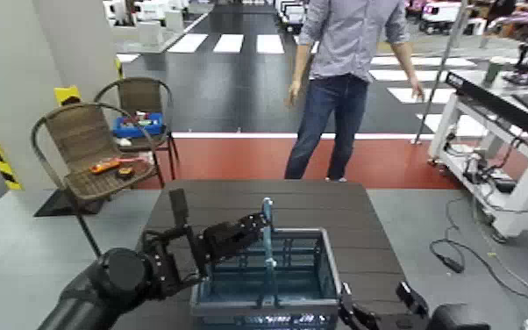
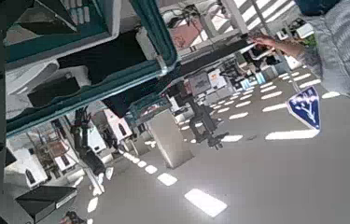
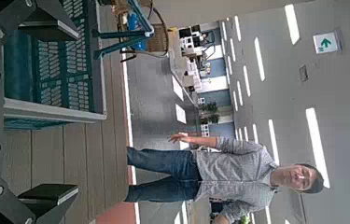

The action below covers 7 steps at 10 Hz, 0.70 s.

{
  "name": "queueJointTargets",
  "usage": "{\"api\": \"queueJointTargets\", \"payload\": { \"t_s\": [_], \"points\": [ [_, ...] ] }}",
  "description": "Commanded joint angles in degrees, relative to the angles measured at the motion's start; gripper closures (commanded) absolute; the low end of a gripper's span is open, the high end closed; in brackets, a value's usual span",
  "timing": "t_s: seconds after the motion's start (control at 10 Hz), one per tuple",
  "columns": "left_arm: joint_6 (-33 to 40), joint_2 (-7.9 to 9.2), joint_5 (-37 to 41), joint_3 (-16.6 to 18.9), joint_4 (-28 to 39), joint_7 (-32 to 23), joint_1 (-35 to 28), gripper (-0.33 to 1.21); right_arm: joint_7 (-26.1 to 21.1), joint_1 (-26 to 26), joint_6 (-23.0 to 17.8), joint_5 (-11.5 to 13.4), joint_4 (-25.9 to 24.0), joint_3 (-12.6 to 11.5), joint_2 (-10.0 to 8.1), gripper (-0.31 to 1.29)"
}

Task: Place the crate on the table.

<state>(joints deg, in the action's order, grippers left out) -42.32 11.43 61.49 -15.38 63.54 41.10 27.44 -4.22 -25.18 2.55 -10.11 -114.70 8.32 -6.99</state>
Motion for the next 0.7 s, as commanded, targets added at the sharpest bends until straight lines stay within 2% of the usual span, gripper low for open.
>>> {"api": "queueJointTargets", "payload": {
  "t_s": [0.1,0.3,0.5,0.6,0.7],
  "points": [
    [5.8,0.87,-4.8,5.6,12.1,-4.2,-7.3,0.1,0.0,0.0,0.0,0.0,0.0,-0.1,0.14,0.15],
    [12.2,0.52,-9.3,10.7,23.2,-12.4,-15.8,0.1,0.0,-0.1,0.0,0.1,-0.1,-0.3,0.22,0.15],
    [21.5,-0.18,-18.3,14.5,31.7,-18.9,-24.3,0.1,0.0,-0.3,-0.2,0.4,-0.1,-0.7,0.4,0.15],
    [27.1,-1.24,-22.7,15.6,34.3,-20.2,-28.0,0.1,0.0,-0.5,-0.3,0.5,-0.2,-0.8,0.4,0.15],
    [30.6,-3.34,-27.2,17.8,36.7,-21.4,-32.0,0.1,0.0,-0.6,-0.3,0.8,-0.1,-0.8,0.49,0.15]
  ]
}}
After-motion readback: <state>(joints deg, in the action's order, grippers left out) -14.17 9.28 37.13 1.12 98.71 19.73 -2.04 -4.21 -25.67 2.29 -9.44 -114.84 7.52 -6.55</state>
